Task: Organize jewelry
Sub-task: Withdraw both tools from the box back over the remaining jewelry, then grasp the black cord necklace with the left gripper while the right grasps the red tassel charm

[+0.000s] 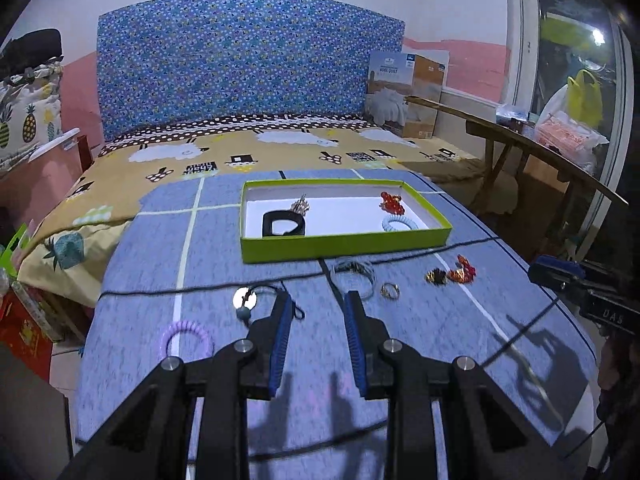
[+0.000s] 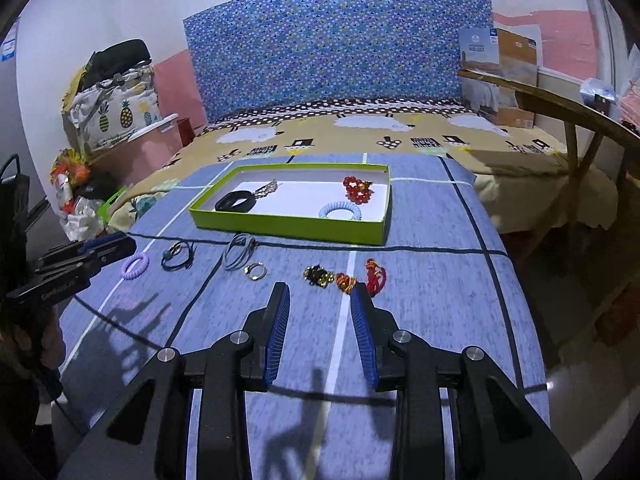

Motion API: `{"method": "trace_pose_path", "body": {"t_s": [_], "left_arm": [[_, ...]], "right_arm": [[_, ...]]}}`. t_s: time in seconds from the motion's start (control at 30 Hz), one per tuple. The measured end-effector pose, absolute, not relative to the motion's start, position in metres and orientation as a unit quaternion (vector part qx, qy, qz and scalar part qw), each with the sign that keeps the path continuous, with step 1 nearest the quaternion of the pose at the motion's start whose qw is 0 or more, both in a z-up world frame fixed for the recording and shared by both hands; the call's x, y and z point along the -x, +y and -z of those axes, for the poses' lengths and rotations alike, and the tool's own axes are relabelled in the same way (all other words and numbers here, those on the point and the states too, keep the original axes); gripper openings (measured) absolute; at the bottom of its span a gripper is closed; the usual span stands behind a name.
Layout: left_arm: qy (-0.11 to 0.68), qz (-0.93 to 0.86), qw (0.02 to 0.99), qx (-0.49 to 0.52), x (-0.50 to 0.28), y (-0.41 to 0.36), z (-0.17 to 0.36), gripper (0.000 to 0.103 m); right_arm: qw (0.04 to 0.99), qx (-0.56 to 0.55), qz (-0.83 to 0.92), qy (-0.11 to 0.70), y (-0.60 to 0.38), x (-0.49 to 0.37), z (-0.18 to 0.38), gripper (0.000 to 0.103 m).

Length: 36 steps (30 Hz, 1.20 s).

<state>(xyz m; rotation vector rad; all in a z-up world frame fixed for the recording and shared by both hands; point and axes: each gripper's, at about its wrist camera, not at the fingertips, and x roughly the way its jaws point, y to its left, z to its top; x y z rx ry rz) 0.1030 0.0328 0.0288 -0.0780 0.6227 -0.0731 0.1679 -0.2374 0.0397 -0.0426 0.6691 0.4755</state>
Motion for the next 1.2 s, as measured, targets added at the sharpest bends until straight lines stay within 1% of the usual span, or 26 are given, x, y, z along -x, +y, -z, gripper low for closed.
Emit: {"method": "trace_pose_path", "body": {"t_s": [0.23, 0.57, 0.87, 1.2], "left_arm": [[0.307, 0.031, 0.950, 0.039, -0.088, 0.034, -0.024, 0.028], [0.317, 0.015, 0.947, 0.044, -0.088, 0.047, -0.017, 0.028], [0.338, 0.001, 0.940, 0.042, -0.105, 0.057, -0.007, 0.028], [0.374, -0.014, 0.925, 0.060, -0.140, 0.082, 0.010, 0.028]], "right_arm": [[0.915, 0.024, -0.235, 0.326, -0.237, -0.162, -0.038, 0.033], [0.913, 0.025, -0.233, 0.335, -0.239, -0.163, -0.031, 0.033], [0.909, 0.021, -0.226, 0.351, -0.240, -0.179, -0.019, 0.033], [0.902, 0.022, -0.217, 0.373, -0.241, -0.207, -0.006, 0.033]]}}
